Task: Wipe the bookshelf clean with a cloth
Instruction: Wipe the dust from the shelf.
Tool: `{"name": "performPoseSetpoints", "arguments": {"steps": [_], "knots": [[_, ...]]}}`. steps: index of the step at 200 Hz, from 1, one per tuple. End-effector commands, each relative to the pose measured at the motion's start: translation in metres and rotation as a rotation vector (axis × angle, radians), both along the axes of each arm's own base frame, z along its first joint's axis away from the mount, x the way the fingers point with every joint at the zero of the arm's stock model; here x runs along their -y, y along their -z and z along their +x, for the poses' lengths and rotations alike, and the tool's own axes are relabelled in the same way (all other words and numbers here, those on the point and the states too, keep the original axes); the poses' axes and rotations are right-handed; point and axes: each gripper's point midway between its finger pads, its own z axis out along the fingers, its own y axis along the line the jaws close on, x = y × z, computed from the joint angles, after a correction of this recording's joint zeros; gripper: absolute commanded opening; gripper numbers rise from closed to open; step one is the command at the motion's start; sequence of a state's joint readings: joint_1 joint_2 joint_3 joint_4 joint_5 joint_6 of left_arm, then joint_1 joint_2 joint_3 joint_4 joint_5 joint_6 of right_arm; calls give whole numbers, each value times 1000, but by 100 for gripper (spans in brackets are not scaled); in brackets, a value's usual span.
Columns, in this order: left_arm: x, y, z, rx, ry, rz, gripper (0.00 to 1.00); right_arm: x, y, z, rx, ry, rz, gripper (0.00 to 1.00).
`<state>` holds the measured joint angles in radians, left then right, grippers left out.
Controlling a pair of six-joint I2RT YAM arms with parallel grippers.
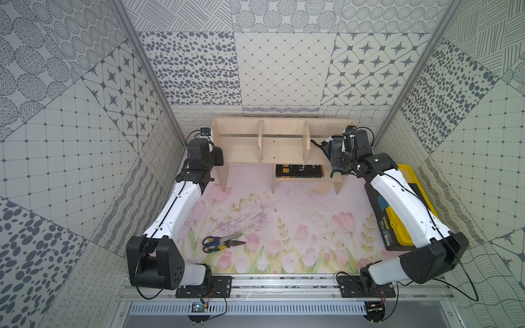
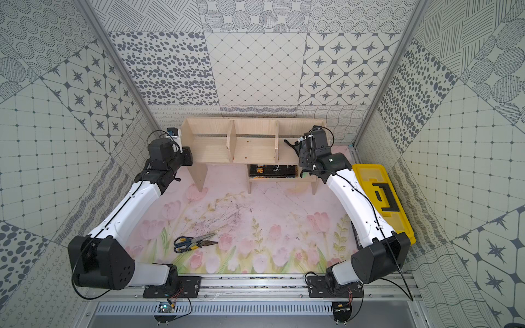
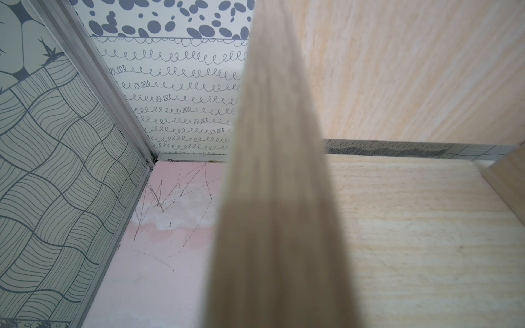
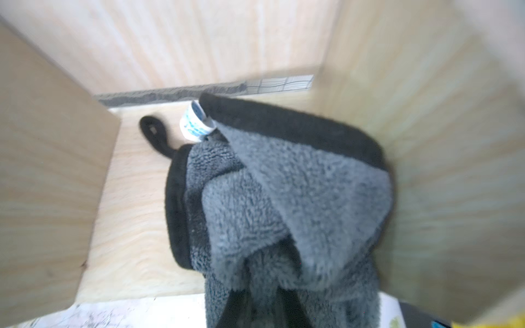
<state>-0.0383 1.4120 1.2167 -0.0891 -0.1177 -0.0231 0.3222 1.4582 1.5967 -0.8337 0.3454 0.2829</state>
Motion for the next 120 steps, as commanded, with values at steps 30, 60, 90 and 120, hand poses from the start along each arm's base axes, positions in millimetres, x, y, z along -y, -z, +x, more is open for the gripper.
{"name": "performPoseSetpoints", "arguments": {"steps": [30,60,90,120], "knots": [[16,-7,2,41,-20,-166,0,28,-100,23,225,118,-84,0],[16,-9,1,44,-18,-165,0,42,-104,47,199,170,-64,0],[18,-9,2,44,-10,-175,0,41,-93,51,151,170,-60,0],[19,-8,2,39,-10,-178,0,39,-70,32,102,150,-35,0]]}}
